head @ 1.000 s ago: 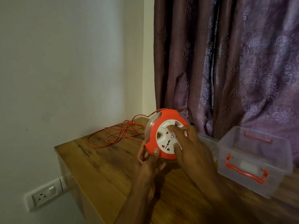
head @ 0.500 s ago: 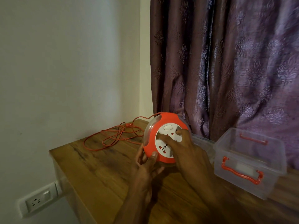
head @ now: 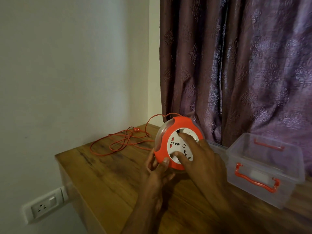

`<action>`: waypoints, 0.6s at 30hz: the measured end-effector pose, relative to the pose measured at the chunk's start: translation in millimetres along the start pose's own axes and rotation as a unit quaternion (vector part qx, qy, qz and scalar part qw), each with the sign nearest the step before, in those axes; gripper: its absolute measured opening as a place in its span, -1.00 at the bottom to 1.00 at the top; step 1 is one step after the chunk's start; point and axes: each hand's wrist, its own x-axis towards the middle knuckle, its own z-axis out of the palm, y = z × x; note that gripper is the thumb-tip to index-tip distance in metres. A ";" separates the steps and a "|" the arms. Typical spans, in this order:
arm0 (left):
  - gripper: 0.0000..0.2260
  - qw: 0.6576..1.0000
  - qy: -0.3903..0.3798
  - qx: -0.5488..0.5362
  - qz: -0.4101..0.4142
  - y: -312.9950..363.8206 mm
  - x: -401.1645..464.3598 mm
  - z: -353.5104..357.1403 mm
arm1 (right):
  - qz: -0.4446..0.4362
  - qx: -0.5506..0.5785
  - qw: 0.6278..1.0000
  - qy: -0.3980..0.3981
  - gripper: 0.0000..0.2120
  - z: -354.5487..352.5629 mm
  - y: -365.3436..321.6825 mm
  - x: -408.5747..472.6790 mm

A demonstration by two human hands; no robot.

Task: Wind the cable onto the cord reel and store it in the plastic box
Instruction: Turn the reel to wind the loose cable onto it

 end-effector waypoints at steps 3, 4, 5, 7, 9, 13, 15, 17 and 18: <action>-0.59 1.000 -0.005 0.005 0.002 -0.9 -0.3 -0.2 | 0.023 0.019 0.999 0.019 -0.41 -1.4 -1.0 0.8; -0.58 1.000 -0.005 0.006 0.004 -1.0 -0.6 -0.5 | 0.032 0.028 0.999 0.025 -0.41 -1.8 -1.0 1.1; -0.58 1.000 -0.005 0.009 0.007 -1.1 -0.8 -0.7 | 0.042 0.039 0.998 0.030 -0.43 -2.5 -1.1 1.2; -0.60 1.000 -0.006 0.018 0.014 -1.0 -1.0 -0.7 | 0.059 0.069 0.995 0.036 -0.48 -3.3 -1.3 1.9; -0.61 1.000 -0.004 0.022 0.018 -0.7 -1.2 -0.6 | 0.059 0.097 0.993 0.035 -0.53 -3.6 -1.9 1.6; -0.54 1.000 0.007 0.021 0.018 -0.9 -0.2 -1.1 | 0.013 0.073 0.997 0.033 -0.51 -3.1 -4.2 -0.7; -0.53 1.000 0.017 0.011 0.016 -0.5 0.9 -2.1 | -0.010 0.047 0.998 0.037 -0.50 -5.0 -5.2 -0.1; -0.55 1.000 0.023 0.002 0.012 -0.5 2.2 -3.2 | -0.033 0.013 0.999 0.027 -0.49 -8.1 -5.7 1.9; -0.56 1.000 0.024 -0.001 0.009 -0.5 2.7 -3.5 | -0.044 0.005 0.999 0.016 -0.50 -9.5 -5.6 2.7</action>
